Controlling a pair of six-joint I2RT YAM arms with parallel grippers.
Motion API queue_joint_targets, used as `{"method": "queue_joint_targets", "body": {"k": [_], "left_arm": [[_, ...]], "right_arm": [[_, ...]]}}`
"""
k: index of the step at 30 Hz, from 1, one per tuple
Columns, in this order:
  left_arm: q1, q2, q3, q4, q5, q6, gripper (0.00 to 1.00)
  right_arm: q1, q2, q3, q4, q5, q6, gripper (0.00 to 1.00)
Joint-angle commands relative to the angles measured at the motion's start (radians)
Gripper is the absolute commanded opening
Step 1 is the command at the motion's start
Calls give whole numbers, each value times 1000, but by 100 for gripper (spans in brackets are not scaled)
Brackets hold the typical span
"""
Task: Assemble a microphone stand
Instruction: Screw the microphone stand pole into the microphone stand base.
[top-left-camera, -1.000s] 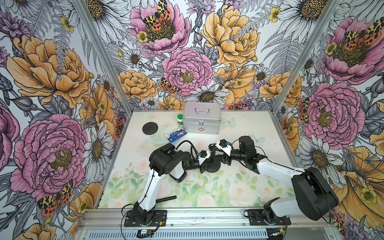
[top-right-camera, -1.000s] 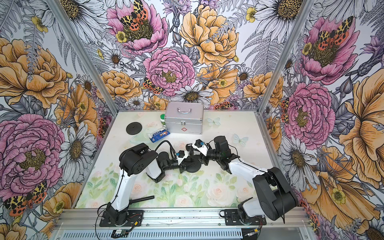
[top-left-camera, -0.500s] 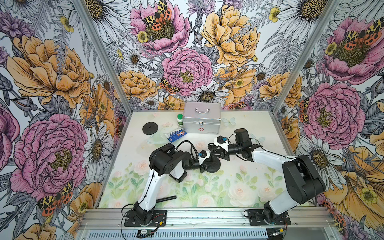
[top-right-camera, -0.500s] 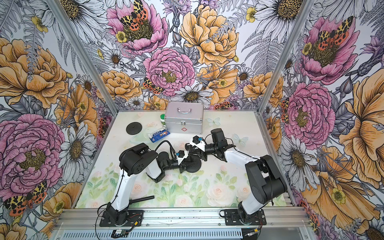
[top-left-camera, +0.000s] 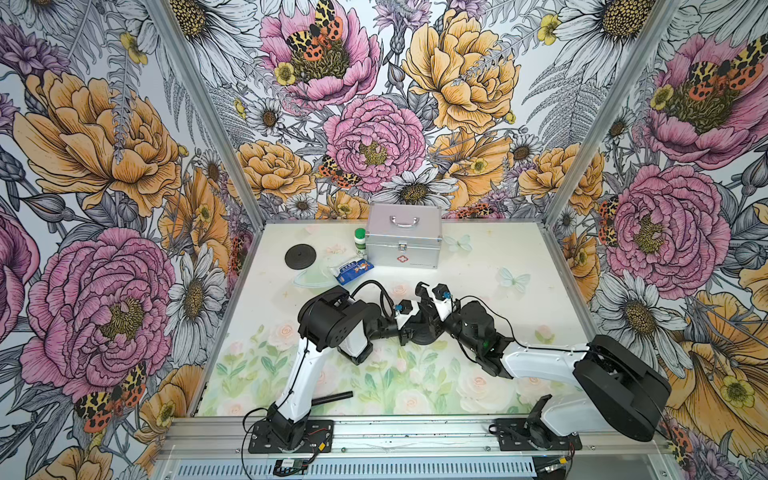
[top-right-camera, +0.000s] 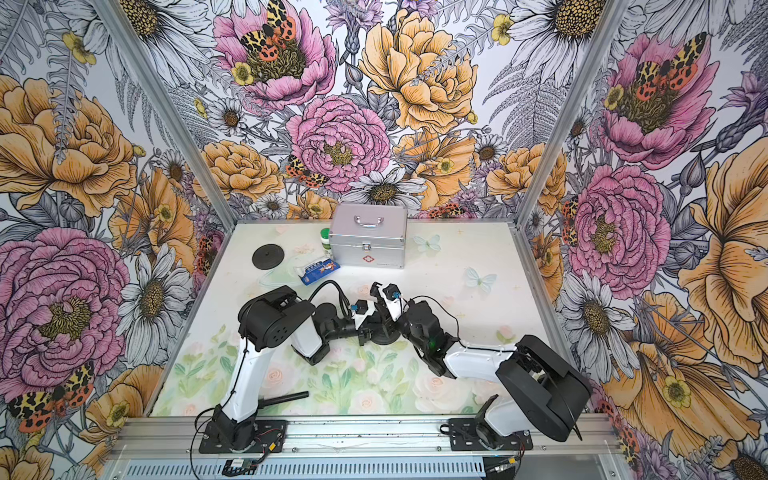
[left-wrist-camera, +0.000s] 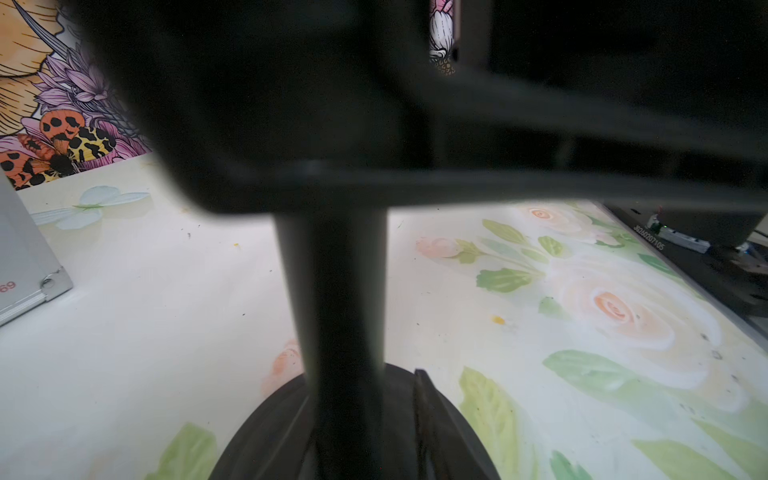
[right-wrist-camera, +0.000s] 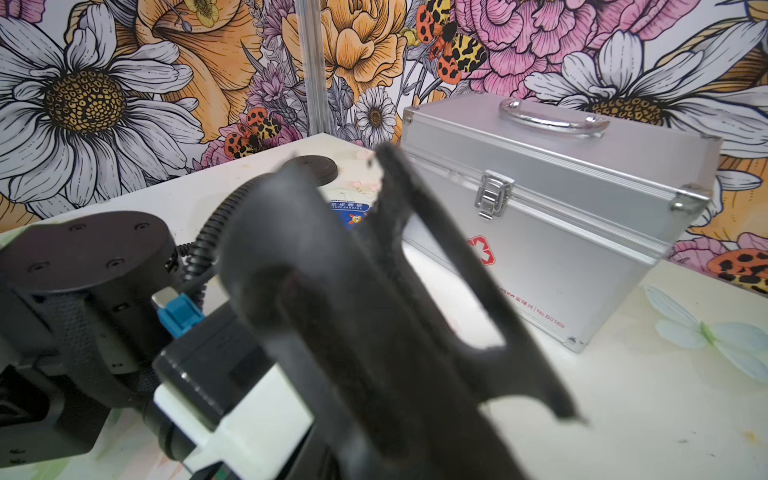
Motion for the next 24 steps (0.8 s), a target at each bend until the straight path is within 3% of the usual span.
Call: {"method": "queue_joint_targets", "body": {"k": [1,7,11,14,19,24], "left_arm": [[-18,44,-4,-51,26,-4,33],[-18,38,-6,-51,23,-6,33],[-19,39,-2,-50,27,-5,33],[-18,35,-4,-50,27,-7,33],[-20,35,-5,-49,24,-1,33],[-24,37,-7,-51,24,1,33]], "right_arm": [[-71,14,4,-150,-199,-154,32],[-260,-58,96,-376,-679,-324,45],[-336,2,203,-522,-915,-441,45],[-373,66,269,-537,-1055,-448,46],[-382,150,388,-650,-1104,-488,37],[-372,144,379,-654,-954,-479,8]]}}
